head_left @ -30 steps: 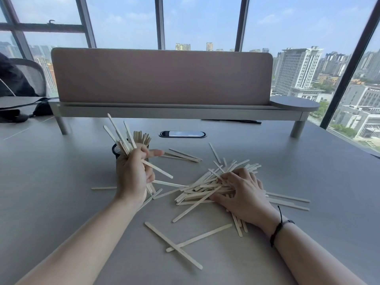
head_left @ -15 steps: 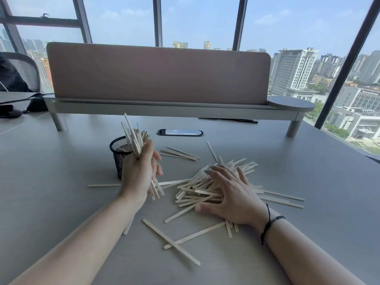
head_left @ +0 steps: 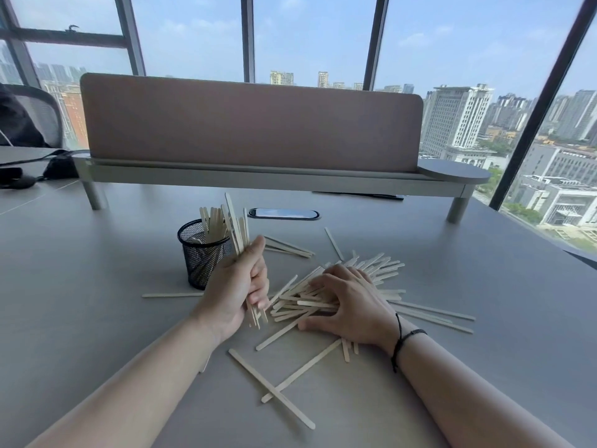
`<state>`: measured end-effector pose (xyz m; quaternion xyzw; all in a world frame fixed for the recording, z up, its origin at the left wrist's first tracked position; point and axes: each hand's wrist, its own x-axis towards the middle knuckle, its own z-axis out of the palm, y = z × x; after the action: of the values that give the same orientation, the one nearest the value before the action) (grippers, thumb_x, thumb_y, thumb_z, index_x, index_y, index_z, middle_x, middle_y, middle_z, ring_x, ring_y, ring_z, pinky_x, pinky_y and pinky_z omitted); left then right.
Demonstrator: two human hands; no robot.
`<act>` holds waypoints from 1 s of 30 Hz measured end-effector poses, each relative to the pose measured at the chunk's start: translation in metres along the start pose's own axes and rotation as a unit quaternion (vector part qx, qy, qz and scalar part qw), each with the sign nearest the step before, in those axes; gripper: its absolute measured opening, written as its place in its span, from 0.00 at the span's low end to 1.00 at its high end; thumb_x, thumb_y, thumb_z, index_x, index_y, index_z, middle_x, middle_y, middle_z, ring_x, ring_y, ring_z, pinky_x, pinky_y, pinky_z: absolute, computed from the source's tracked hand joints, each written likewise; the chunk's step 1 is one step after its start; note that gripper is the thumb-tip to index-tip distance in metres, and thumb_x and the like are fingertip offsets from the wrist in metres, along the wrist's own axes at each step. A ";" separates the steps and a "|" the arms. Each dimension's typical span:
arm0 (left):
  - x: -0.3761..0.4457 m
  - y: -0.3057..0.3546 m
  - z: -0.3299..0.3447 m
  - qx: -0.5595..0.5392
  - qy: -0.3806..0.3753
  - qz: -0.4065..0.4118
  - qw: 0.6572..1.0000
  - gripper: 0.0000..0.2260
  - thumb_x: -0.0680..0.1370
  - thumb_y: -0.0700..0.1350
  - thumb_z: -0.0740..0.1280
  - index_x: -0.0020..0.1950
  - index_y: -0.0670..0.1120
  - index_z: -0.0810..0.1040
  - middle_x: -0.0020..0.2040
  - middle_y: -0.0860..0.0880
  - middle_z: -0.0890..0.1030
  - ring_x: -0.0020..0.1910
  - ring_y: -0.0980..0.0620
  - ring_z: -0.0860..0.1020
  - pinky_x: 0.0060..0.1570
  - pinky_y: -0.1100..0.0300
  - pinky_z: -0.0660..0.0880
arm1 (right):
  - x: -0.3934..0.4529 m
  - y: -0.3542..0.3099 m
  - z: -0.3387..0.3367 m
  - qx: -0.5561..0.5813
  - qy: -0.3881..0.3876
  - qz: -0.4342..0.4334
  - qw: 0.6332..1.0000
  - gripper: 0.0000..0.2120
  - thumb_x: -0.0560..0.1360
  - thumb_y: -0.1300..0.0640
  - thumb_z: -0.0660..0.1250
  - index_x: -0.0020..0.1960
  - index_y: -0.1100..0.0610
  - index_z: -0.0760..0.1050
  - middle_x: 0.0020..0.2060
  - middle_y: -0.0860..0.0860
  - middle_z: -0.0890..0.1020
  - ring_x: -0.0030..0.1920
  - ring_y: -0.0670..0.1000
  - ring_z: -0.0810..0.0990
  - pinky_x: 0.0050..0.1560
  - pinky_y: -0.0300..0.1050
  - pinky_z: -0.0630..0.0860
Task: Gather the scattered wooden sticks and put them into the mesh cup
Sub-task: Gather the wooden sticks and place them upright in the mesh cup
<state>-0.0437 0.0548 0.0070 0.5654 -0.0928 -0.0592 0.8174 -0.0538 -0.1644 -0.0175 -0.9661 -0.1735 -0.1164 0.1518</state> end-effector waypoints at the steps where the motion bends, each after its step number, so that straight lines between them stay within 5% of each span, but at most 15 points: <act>1: 0.000 0.000 -0.001 -0.006 0.001 0.003 1.000 0.23 0.78 0.56 0.66 0.30 0.47 0.61 0.24 0.50 0.57 0.20 0.52 0.58 0.24 0.63 0.61 | 0.001 0.001 0.001 -0.001 0.010 -0.006 1.000 0.37 0.60 0.20 0.64 0.59 0.42 0.76 0.54 0.40 0.74 0.62 0.47 0.71 0.67 0.42 0.62; 11: 0.002 -0.006 -0.006 -0.020 0.019 0.025 0.999 0.22 0.75 0.58 0.66 0.31 0.48 0.60 0.24 0.49 0.57 0.20 0.53 0.57 0.24 0.64 0.58 | 0.025 0.001 0.017 -0.032 0.109 -0.049 0.992 0.29 0.72 0.24 0.56 0.34 0.50 0.66 0.35 0.42 0.71 0.39 0.49 0.71 0.40 0.44 0.66; 16: 0.003 -0.005 -0.007 -0.045 0.021 0.030 0.998 0.24 0.76 0.59 0.67 0.31 0.47 0.59 0.23 0.49 0.58 0.19 0.53 0.56 0.24 0.63 0.54 | 0.031 -0.006 0.017 -0.055 0.121 -0.067 0.989 0.31 0.77 0.28 0.51 0.33 0.55 0.64 0.28 0.49 0.75 0.35 0.57 0.75 0.35 0.51 0.74; 22: 0.004 -0.003 -0.007 -0.063 0.026 0.037 0.997 0.23 0.78 0.57 0.64 0.31 0.47 0.59 0.22 0.50 0.58 0.18 0.54 0.56 0.24 0.63 0.53 | 0.033 -0.006 0.012 -0.076 0.161 -0.066 0.982 0.35 0.76 0.27 0.42 0.37 0.56 0.68 0.29 0.55 0.80 0.35 0.63 0.79 0.29 0.47 0.64; 25: 0.004 -0.003 -0.006 -0.059 0.031 0.046 0.997 0.23 0.78 0.57 0.64 0.31 0.47 0.60 0.22 0.50 0.59 0.18 0.54 0.56 0.24 0.63 0.53 | 0.030 -0.004 0.009 -0.041 0.206 -0.067 0.975 0.31 0.77 0.29 0.46 0.39 0.54 0.70 0.28 0.53 0.79 0.33 0.64 0.79 0.27 0.47 0.68; 30: 0.002 -0.004 -0.005 -0.041 0.035 0.058 0.997 0.22 0.77 0.57 0.64 0.31 0.47 0.60 0.22 0.50 0.59 0.18 0.54 0.56 0.24 0.62 0.53 | 0.030 -0.004 0.010 0.006 0.202 -0.068 0.977 0.30 0.78 0.29 0.44 0.44 0.52 0.72 0.37 0.49 0.80 0.36 0.62 0.79 0.31 0.50 0.74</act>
<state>-0.0409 0.0573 0.0021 0.5269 -0.0945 0.0040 0.8446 -0.0266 -0.1488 -0.0172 -0.9078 -0.2048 -0.3181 0.1812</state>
